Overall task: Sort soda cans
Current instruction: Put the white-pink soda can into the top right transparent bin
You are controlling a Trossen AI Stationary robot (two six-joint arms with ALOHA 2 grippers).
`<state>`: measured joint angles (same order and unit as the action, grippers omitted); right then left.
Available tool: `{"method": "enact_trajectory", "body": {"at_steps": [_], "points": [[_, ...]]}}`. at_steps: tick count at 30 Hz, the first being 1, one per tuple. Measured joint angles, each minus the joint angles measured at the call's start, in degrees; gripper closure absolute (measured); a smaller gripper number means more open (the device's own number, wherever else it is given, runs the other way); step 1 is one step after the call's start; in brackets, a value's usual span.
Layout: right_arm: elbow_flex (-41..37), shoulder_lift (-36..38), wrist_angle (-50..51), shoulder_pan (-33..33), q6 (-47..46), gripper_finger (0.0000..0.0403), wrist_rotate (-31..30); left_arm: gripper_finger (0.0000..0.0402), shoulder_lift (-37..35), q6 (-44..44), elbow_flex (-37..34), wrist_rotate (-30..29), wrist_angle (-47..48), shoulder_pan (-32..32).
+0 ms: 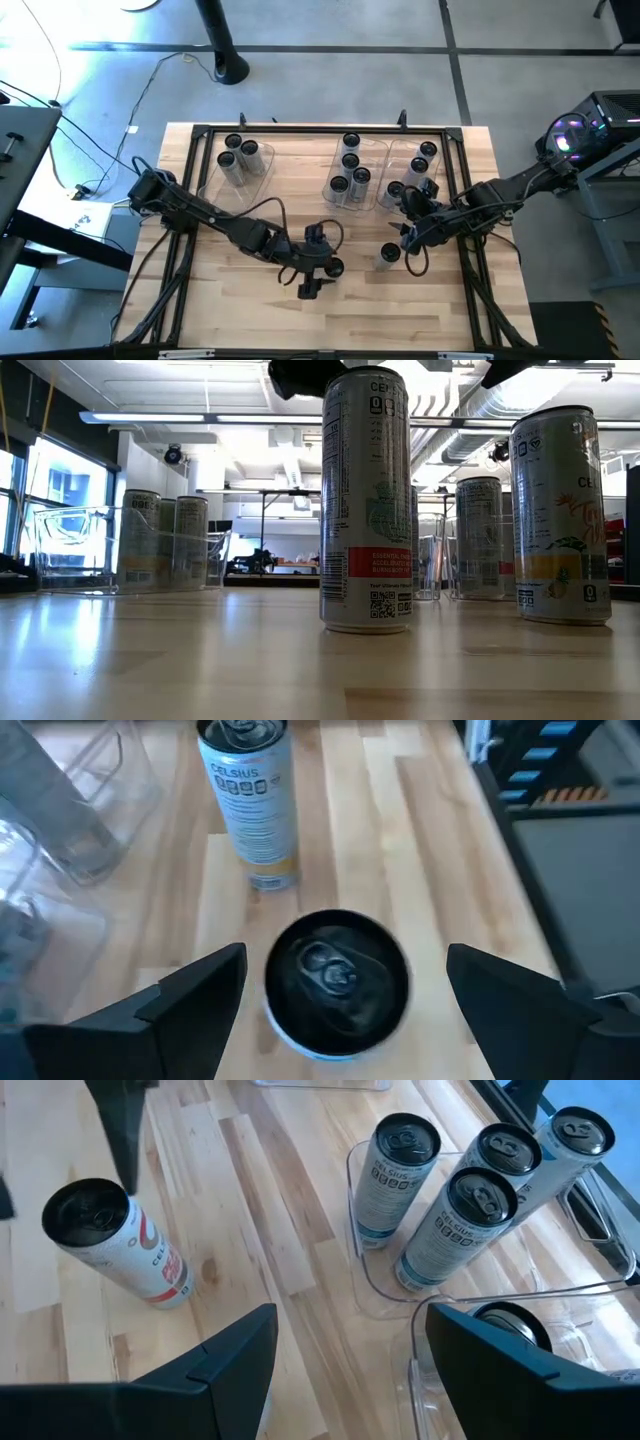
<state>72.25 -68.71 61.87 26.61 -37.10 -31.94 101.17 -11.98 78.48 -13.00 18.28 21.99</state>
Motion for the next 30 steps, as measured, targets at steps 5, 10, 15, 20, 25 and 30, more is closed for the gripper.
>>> {"method": "enact_trajectory", "body": {"at_steps": [5,10,15,20,25,30], "points": [[0.0,0.0,0.0,0.0,0.0,0.0151,0.0,0.0062,1.7,0.5,0.0,-1.1,-0.3,0.0],[0.0,0.0,-0.1,0.0,-0.4,0.0151,0.0,0.0062,3.7,-0.3,0.0,-0.5,-0.2,-0.2],[0.0,0.0,-0.2,0.0,-0.5,0.0151,0.0,0.0062,5.7,-3.0,0.0,1.7,-0.4,-0.3],[0.0,0.0,-0.3,0.0,-1.7,0.0151,0.0,0.0062,5.4,-3.5,0.0,2.2,-1.6,-1.4],[0.0,0.0,-0.5,0.0,-2.0,0.0151,0.0,0.0114,5.5,-3.8,0.0,3.2,-1.5,-2.5],[0.0,0.0,-3.6,0.0,-2.0,0.0151,0.5,0.0162,5.4,-2.9,0.0,3.9,-1.5,-3.6]]}}
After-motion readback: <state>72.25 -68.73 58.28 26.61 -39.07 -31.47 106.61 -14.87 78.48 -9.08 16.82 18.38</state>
